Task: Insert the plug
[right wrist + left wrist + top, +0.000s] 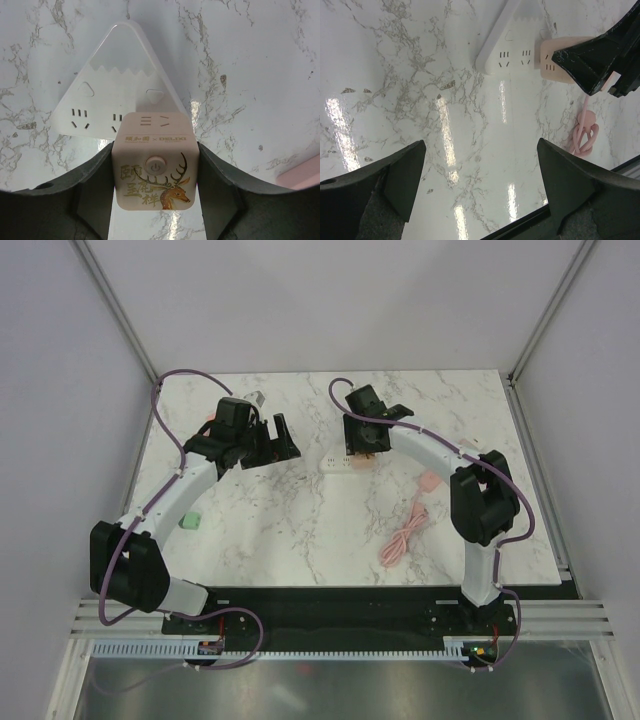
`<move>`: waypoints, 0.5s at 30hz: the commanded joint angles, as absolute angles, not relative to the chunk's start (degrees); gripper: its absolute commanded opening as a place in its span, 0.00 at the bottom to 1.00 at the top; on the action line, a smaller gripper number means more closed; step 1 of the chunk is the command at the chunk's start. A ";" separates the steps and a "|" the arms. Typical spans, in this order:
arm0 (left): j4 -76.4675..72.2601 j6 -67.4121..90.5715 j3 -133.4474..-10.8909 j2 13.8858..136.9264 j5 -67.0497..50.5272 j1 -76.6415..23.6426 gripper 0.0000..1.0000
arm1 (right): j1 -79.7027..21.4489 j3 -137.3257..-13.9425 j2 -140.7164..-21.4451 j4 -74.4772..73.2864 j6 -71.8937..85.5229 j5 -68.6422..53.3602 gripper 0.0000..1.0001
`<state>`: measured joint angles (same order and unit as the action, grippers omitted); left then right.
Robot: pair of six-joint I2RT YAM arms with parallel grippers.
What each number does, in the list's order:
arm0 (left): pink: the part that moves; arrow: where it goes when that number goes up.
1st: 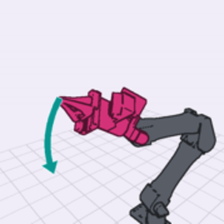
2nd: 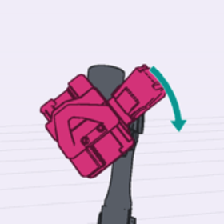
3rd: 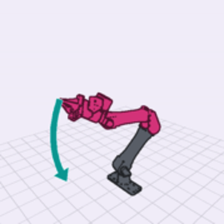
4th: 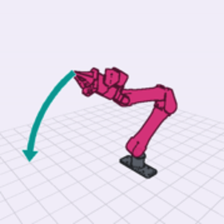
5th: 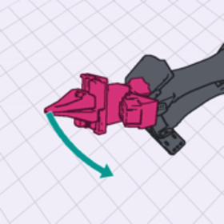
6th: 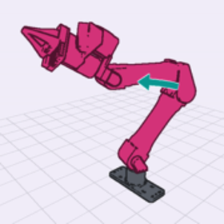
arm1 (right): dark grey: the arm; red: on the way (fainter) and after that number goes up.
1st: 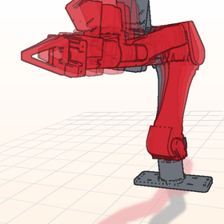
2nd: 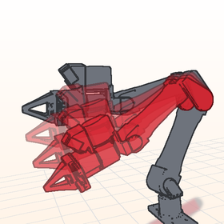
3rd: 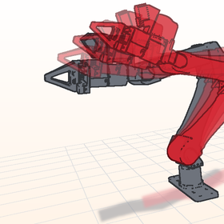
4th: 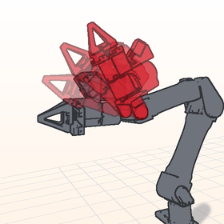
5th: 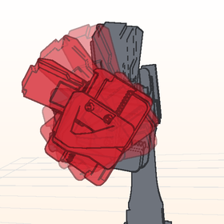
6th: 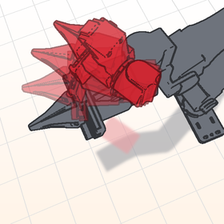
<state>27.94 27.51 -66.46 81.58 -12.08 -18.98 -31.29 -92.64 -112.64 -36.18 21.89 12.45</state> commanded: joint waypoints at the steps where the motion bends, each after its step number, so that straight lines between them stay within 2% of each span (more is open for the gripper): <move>1: 26.63 26.46 -66.53 79.01 -10.73 -18.90 1.00 | -31.29 -91.84 -111.53 -36.57 21.54 14.06 0.00; 8: 26.46 26.19 -66.53 78.66 -10.46 -18.90 1.00 | -31.29 -97.55 -111.62 -37.00 20.48 12.65 0.00; 15: 26.19 26.02 -66.45 78.13 -9.75 -18.90 1.00 | -31.20 -96.60 -110.83 -37.53 20.74 13.27 0.00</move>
